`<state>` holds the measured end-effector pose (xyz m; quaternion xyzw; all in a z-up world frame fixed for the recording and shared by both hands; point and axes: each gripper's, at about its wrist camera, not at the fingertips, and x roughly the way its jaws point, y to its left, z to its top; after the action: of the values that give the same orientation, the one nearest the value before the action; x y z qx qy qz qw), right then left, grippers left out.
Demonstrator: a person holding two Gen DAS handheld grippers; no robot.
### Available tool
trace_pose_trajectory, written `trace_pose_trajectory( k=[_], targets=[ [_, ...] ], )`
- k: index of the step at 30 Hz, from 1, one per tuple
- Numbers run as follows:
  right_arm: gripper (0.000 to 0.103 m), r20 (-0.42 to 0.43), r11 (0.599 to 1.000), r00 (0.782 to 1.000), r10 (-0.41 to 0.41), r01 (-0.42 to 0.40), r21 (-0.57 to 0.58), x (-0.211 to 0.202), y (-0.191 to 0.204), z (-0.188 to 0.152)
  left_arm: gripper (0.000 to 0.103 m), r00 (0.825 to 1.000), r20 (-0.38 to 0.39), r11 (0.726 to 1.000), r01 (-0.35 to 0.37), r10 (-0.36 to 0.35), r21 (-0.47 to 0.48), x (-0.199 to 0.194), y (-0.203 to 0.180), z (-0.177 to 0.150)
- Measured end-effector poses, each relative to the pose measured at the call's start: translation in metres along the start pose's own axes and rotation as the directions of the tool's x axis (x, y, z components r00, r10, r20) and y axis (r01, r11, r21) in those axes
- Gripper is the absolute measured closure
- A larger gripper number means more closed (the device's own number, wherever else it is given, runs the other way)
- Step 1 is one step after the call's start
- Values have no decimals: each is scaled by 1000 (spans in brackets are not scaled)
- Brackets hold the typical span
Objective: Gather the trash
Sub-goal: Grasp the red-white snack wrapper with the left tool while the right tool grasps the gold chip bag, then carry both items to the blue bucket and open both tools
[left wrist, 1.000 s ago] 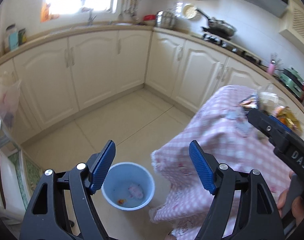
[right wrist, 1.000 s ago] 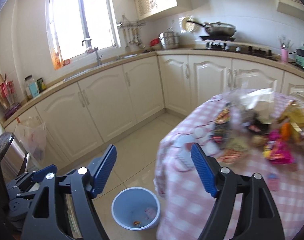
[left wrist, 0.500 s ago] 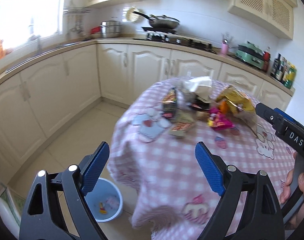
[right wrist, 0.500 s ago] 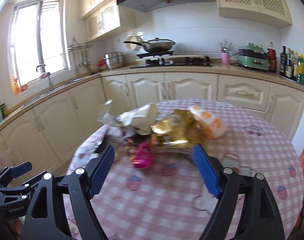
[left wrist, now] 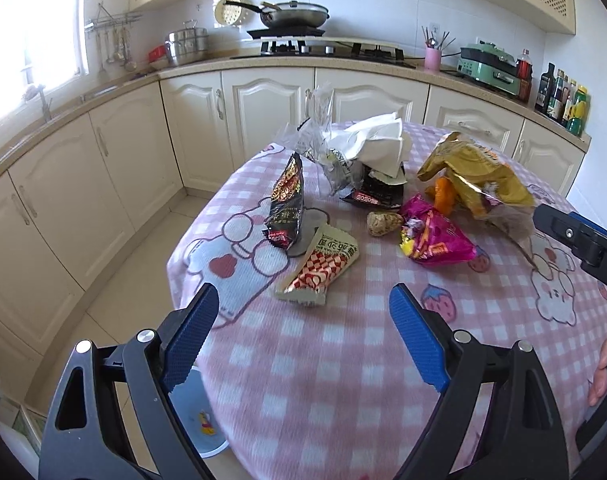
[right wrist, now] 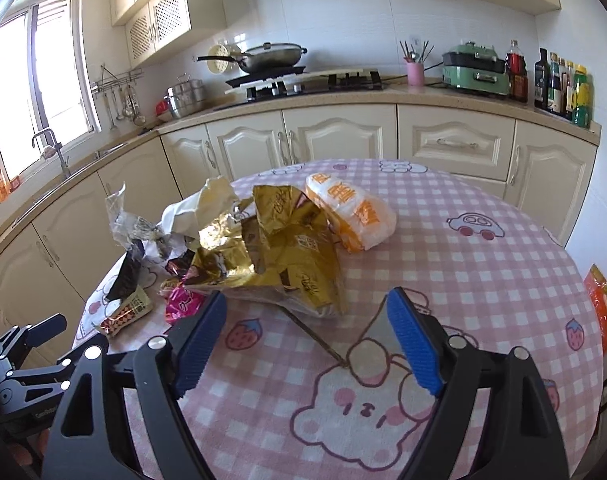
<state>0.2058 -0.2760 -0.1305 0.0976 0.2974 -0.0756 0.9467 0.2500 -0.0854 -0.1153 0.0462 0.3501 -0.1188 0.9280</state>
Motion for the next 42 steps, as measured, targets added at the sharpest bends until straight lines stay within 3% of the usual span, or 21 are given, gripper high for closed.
trace_pose_trajectory(
  k=[3,6,7,9,15,22,23,24,26,27,35,42],
  targets=[
    [22,-9,1000,1000,6,-6,-11,6,1,3,31,1000,-25,1000,-2,2,-5,14,1,3],
    [22,3,999,1000,16,-15,-29,9,5,6,47,999,-45,1000,9,-10,-7,24,0,5],
    [22,3,999,1000,20,-20,-32,10,6,7,59,998,-56,1000,17,-17,-7,28,0,4],
    [22,5,999,1000,31,-30,-39,11,11,9,72,999,-45,1000,11,-12,-1,30,0,3],
    [22,17,995,996,87,-87,-41,8,20,15,75,998,-22,998,56,-57,-37,21,7,-2],
    [23,-27,998,998,57,-57,-22,32,23,29,75,996,17,993,89,-88,-80,3,17,-6],
    [34,-37,998,997,61,-61,-16,36,23,29,75,996,24,992,93,-91,-82,-1,18,-6],
    [65,-65,998,996,61,-62,-18,42,23,27,75,995,29,992,95,-92,-83,-3,18,-6],
    [87,-90,995,991,96,-97,-3,47,22,24,75,995,39,991,98,-95,-85,-8,21,-6],
    [92,-93,996,992,82,-84,-19,46,23,22,75,994,46,991,103,-100,-90,-12,24,-6],
    [98,0,988,989,145,-145,-60,-2,39,24,75,986,102,981,142,-129,-133,-39,43,-10],
    [98,78,961,961,265,-256,-107,-55,74,35,75,983,148,976,132,-107,-172,-70,70,-20]
  ],
)
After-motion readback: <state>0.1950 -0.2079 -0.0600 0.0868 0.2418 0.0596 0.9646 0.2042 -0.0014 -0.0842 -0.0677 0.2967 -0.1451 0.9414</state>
